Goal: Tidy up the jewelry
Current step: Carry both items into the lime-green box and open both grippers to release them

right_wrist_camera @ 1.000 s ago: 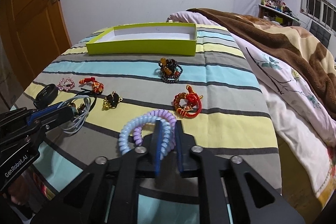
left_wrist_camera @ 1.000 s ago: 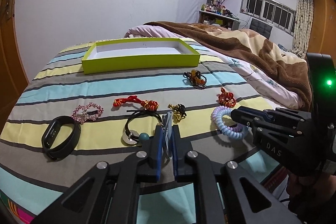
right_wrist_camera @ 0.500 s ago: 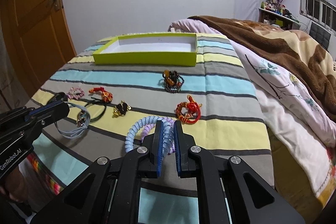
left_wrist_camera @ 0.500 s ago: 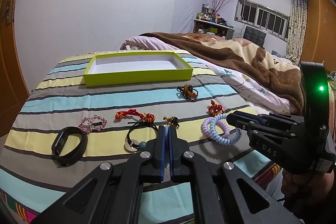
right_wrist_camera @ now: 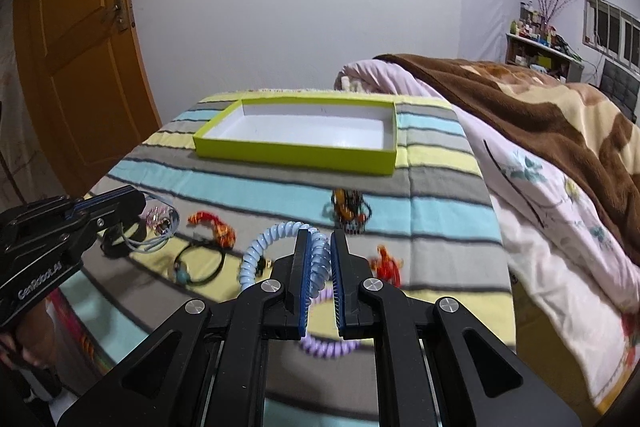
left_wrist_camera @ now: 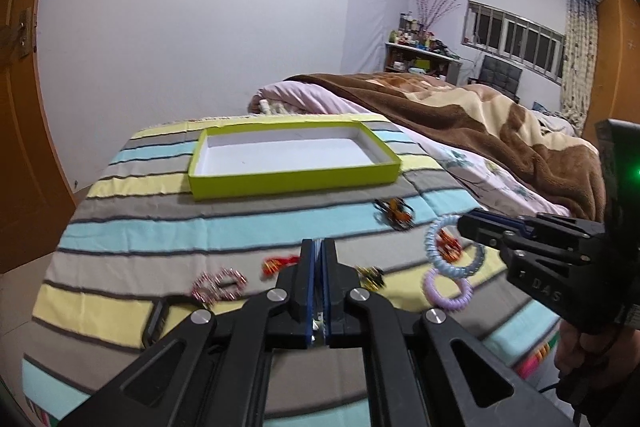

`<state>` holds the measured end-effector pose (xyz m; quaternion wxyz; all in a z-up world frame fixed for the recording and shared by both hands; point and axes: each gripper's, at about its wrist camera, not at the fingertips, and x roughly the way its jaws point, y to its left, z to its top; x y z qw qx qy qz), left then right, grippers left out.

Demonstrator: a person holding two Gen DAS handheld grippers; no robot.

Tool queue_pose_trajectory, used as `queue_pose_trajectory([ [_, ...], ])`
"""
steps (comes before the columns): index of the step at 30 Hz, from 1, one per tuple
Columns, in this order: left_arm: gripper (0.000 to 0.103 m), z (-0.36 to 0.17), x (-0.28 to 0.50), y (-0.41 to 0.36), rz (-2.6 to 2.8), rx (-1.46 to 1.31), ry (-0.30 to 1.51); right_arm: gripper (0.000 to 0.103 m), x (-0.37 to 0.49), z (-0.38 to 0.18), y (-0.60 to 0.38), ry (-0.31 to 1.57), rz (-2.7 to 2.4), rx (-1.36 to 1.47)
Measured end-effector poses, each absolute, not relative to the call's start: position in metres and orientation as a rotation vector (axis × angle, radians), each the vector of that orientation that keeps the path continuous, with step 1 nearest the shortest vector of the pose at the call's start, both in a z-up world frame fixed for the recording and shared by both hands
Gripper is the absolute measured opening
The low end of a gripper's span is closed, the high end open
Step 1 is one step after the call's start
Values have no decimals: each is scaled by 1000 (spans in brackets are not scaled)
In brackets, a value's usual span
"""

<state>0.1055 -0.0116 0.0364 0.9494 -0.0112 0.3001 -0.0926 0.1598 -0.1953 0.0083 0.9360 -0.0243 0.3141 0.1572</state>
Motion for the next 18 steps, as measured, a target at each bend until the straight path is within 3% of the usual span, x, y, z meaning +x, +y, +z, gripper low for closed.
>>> queue_pose_trajectory([
  [18, 3, 55, 238, 23, -77, 12, 609, 10, 292, 35, -184, 638, 319, -73],
])
